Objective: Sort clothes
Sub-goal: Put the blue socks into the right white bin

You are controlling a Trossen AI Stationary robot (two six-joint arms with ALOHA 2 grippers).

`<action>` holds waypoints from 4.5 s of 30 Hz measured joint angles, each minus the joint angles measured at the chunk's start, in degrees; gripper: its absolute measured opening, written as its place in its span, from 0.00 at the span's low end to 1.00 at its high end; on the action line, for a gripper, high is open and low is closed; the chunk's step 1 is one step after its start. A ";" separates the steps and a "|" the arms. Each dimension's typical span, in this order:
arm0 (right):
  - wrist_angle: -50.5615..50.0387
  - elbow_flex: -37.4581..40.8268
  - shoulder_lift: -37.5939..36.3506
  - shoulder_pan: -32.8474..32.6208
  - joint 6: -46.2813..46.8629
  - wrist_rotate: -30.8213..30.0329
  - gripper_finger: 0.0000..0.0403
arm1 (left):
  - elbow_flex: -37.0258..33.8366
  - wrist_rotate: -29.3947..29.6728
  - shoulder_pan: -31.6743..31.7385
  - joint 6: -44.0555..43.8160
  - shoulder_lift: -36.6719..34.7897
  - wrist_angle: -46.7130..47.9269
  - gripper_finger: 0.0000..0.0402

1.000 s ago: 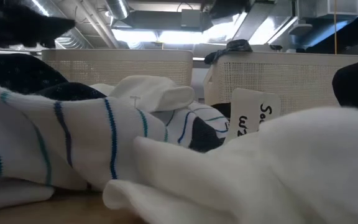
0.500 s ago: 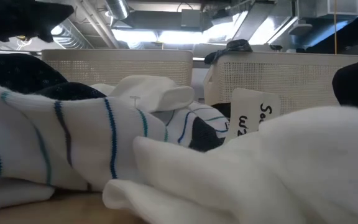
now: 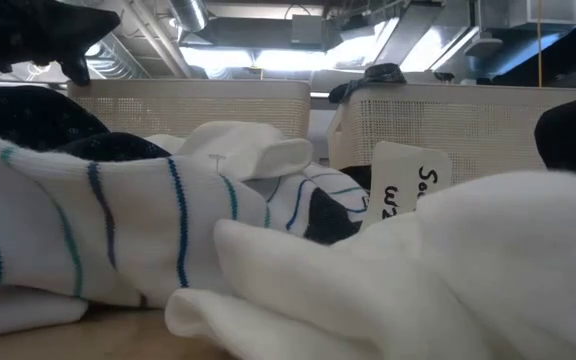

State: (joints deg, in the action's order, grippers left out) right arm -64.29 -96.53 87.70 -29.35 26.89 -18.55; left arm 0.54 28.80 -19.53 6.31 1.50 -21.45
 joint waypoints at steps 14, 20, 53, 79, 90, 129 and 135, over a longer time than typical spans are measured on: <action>1.55 11.84 11.55 -2.61 -0.07 -5.24 0.65 | 0.00 0.19 0.02 -1.36 0.00 2.43 0.00; 13.56 21.09 11.56 3.81 -6.11 1.82 0.65 | 0.00 0.18 0.02 -0.31 0.00 2.65 0.00; 28.68 38.58 11.56 12.73 4.42 10.69 0.24 | 0.00 0.15 0.02 4.58 0.00 1.74 0.00; -15.05 -4.23 11.50 10.61 -1.55 -5.71 0.06 | 0.00 0.32 0.04 10.22 0.00 0.89 0.00; -25.76 -27.14 11.08 11.04 -5.85 -29.38 0.05 | 0.00 0.28 0.04 10.42 0.00 0.17 0.00; -25.72 -34.95 7.76 26.93 -10.73 -64.94 0.06 | 0.00 0.17 0.09 12.58 -0.02 -1.73 0.00; -25.74 -34.95 7.80 33.96 -10.30 -59.81 0.06 | 0.00 0.17 0.09 13.65 -0.02 -1.73 0.00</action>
State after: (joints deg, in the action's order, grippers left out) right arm -90.03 -131.48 95.50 4.61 16.59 -78.36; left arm 0.54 28.97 -19.44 19.96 1.48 -23.18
